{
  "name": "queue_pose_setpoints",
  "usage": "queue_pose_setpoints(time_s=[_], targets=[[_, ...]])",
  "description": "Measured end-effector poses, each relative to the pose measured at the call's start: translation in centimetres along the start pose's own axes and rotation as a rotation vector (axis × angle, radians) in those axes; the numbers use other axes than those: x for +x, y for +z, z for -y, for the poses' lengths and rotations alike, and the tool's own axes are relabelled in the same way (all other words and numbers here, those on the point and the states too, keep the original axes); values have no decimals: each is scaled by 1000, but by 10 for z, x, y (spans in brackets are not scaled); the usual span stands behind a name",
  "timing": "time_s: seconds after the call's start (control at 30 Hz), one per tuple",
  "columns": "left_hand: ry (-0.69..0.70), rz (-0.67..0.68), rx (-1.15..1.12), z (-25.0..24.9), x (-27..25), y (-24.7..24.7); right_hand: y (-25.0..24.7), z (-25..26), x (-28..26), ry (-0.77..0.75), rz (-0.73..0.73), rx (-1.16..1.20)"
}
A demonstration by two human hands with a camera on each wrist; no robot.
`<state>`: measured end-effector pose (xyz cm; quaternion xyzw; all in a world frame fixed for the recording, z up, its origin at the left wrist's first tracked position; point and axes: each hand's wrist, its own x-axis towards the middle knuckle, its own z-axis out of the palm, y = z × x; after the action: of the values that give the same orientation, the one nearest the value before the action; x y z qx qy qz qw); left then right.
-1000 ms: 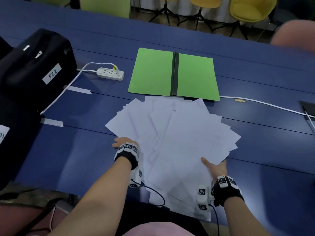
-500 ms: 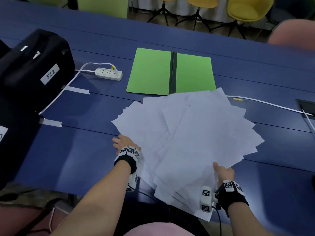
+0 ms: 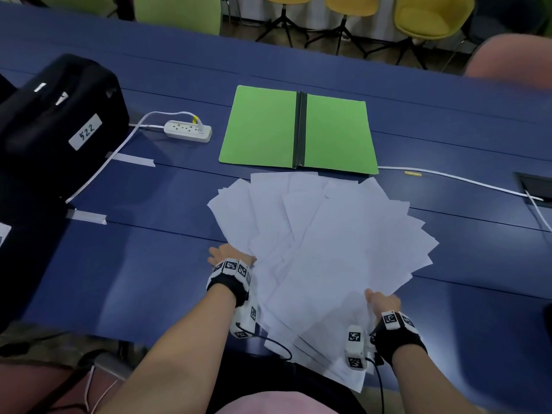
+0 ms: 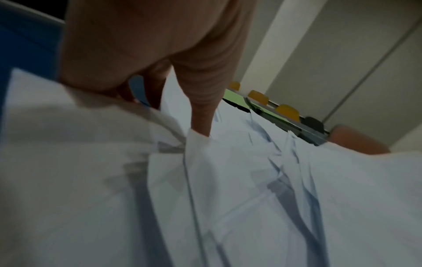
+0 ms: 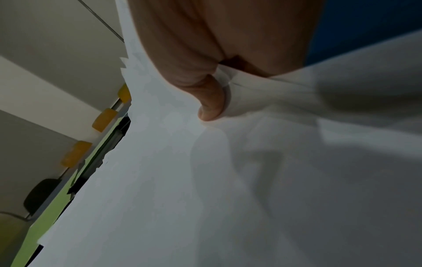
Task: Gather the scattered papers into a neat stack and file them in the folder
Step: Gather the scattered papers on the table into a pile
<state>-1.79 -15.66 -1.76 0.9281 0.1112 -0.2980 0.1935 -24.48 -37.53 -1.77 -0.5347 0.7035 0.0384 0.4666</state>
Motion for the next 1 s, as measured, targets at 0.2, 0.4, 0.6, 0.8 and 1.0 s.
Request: queue_pose_setpoints(time_s=[0.2, 0.4, 0.6, 0.8, 1.0], targets=[[21, 24, -162, -11, -2, 4, -2, 4, -7, -5, 10, -76], [91, 7, -59, -17, -9, -2, -1, 7, -16, -35, 7, -141], [93, 115, -125, -18, -7, -3, 0, 9, -16, -30, 2, -142], [-31, 316, -379, -2, -7, -23, 0, 16, -22, -24, 24, -105], [-127, 263, -448, 20, 3, -55, 3, 12, -17, -32, 65, -147]])
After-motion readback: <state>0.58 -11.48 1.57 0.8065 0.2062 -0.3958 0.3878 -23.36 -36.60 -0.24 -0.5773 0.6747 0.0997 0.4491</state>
